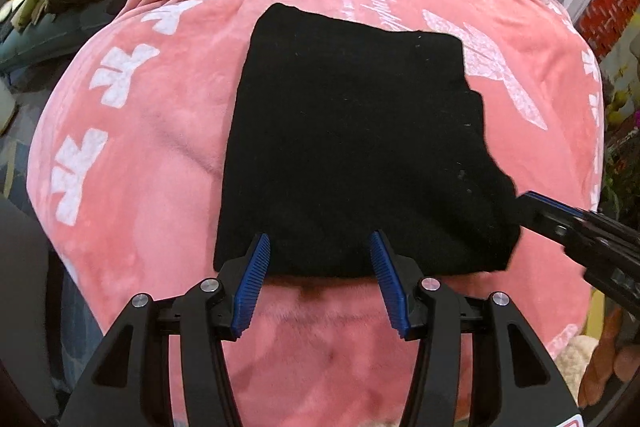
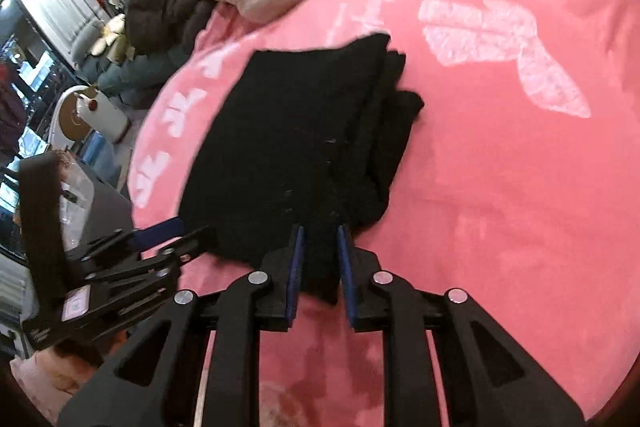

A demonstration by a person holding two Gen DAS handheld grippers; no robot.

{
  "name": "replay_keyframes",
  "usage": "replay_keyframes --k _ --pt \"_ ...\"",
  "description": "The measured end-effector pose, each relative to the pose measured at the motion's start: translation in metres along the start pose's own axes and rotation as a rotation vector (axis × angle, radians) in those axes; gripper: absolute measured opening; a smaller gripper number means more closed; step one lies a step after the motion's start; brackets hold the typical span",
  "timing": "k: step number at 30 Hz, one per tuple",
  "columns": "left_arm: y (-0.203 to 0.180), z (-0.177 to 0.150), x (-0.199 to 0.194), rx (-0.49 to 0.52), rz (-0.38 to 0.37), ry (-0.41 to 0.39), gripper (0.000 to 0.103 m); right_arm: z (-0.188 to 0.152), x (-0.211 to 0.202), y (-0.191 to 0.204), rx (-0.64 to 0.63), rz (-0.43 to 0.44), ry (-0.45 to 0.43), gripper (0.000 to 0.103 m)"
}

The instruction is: Fold small clothes

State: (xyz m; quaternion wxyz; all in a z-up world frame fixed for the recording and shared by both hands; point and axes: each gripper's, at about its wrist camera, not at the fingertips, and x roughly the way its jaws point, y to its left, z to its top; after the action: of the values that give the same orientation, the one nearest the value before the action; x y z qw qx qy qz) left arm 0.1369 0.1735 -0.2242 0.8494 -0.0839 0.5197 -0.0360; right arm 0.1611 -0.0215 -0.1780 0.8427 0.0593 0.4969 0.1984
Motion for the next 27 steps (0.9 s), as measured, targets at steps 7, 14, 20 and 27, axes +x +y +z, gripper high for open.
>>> replay_keyframes --k 7,14,20,27 --pt "-0.012 -0.012 -0.027 0.013 0.036 -0.014 0.05 -0.021 -0.027 0.007 0.011 -0.044 -0.042 0.032" --pt "-0.02 -0.029 -0.052 0.031 0.063 -0.037 0.051 -0.044 -0.047 0.017 0.007 -0.066 -0.062 0.04" --pt "-0.023 -0.035 -0.06 0.086 0.093 -0.062 0.051 -0.053 -0.054 0.024 0.033 -0.129 -0.099 0.049" --pt "-0.015 -0.031 -0.062 0.107 0.123 -0.102 0.056 -0.055 -0.047 0.027 0.07 -0.187 -0.115 0.054"
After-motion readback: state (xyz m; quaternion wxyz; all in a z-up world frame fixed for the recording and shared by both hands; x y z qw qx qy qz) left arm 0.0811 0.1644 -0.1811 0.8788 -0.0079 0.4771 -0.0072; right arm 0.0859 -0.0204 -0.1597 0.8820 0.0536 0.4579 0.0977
